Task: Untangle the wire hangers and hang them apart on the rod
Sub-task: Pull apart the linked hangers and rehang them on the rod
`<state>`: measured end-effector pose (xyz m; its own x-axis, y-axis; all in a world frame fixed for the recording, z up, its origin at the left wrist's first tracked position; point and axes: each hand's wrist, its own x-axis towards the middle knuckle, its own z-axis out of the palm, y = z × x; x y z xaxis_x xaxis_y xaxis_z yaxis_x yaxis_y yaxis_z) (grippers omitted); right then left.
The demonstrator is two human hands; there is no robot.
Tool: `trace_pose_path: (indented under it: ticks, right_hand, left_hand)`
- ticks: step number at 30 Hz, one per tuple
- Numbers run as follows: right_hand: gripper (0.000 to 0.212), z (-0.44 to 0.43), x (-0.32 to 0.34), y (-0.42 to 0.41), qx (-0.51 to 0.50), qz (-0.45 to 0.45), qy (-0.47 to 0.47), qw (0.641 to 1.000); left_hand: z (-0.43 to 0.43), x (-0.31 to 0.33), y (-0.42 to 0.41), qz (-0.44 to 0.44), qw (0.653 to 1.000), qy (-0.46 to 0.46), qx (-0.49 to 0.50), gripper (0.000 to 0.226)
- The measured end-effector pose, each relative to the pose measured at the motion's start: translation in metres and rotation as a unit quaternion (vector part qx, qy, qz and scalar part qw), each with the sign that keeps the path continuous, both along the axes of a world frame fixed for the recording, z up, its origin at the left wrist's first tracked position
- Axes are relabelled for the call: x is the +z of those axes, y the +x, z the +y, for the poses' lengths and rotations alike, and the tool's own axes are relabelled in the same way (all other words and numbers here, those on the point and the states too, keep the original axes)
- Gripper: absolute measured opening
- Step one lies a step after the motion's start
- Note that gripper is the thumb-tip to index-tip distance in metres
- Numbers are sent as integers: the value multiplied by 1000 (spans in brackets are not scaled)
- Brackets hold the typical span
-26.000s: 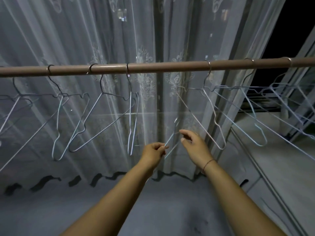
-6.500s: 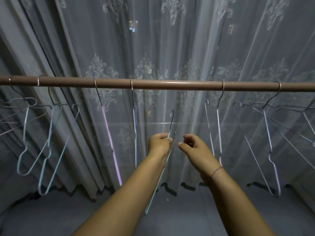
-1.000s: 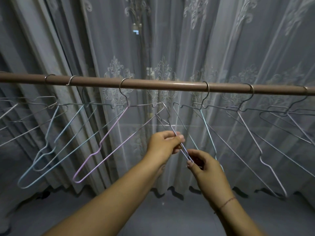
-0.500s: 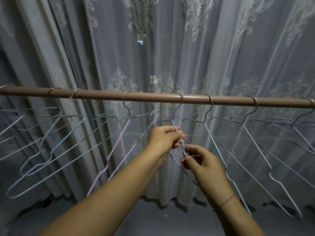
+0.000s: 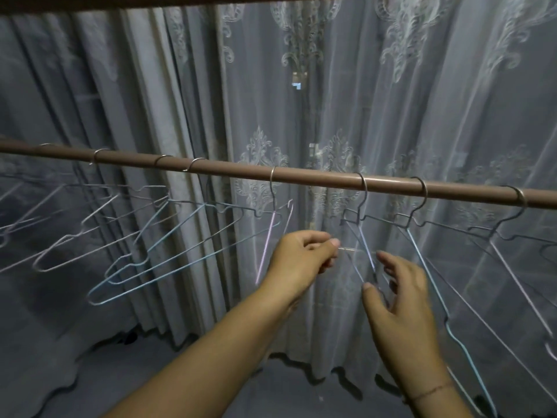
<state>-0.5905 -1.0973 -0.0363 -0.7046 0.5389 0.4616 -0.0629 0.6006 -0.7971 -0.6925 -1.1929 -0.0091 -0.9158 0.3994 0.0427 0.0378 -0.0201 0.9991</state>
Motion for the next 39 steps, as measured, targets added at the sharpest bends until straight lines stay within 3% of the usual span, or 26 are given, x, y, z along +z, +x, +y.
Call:
trace_pose_path:
  ticks: [8,14,19,24,28,33,39]
  right_hand:
    - [39,-82,25,-31,158,24,-30,987]
    - [34,-156,31,-81,230,-6,-167,959]
    - [27,-215,13,-137,199,-58,-258,944]
    - [19,-246,-3,-167,153,-72,-333,928]
    - [24,-251,-1,-171,136,-37,-351,926]
    - [17,-236,8,-173,115,11,-336,935]
    - [11,-208,14,-181,99,17,-321,942]
  left_hand:
    - [-96,23,-35,96,989,6,111,10]
    - [-174,29,-96,123,973,-67,184,24]
    - [-215,21,-131,69,984,-152,64,17]
    - [-215,14,-147,0,991,-125,-49,16]
    - [-204,7,-157,-19,993,-96,-62,20]
    - [-186,11,-156,-58,995,-31,-78,9]
    - [-160,18,-158,-65,995,2,-75,23]
